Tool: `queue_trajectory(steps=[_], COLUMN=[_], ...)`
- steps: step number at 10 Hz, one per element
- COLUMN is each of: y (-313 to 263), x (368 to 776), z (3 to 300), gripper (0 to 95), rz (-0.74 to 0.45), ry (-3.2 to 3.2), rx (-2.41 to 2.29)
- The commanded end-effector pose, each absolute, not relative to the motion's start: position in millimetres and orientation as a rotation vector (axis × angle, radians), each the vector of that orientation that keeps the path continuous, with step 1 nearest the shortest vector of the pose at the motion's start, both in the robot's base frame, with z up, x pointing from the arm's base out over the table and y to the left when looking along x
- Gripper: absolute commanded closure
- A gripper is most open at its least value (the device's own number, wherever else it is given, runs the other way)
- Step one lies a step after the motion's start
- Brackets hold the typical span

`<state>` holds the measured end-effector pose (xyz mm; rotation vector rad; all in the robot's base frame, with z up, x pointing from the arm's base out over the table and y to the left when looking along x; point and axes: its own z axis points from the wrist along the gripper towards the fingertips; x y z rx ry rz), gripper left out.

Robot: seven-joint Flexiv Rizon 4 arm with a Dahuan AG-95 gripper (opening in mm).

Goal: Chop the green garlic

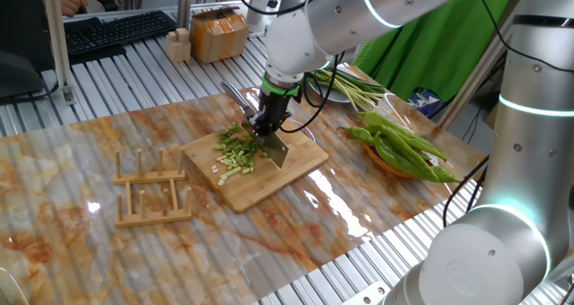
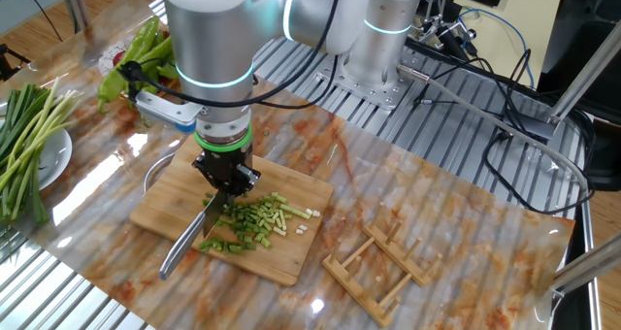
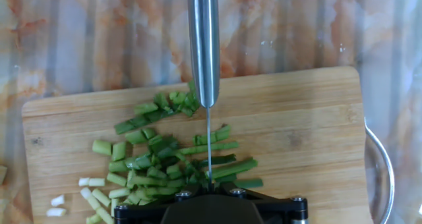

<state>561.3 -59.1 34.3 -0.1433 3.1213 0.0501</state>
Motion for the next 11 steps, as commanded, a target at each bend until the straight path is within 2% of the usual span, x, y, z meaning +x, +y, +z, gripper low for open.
queue_trajectory(steps=[1, 4, 11], y=[-60, -55, -56], x=[575, 587, 565], z=[19, 24, 14], gripper=[95.0, 95.0, 95.0], rz=[0.043, 0.038, 0.048], ry=[3.129, 3.14, 3.143], rx=[-0.147, -0.146, -0.145])
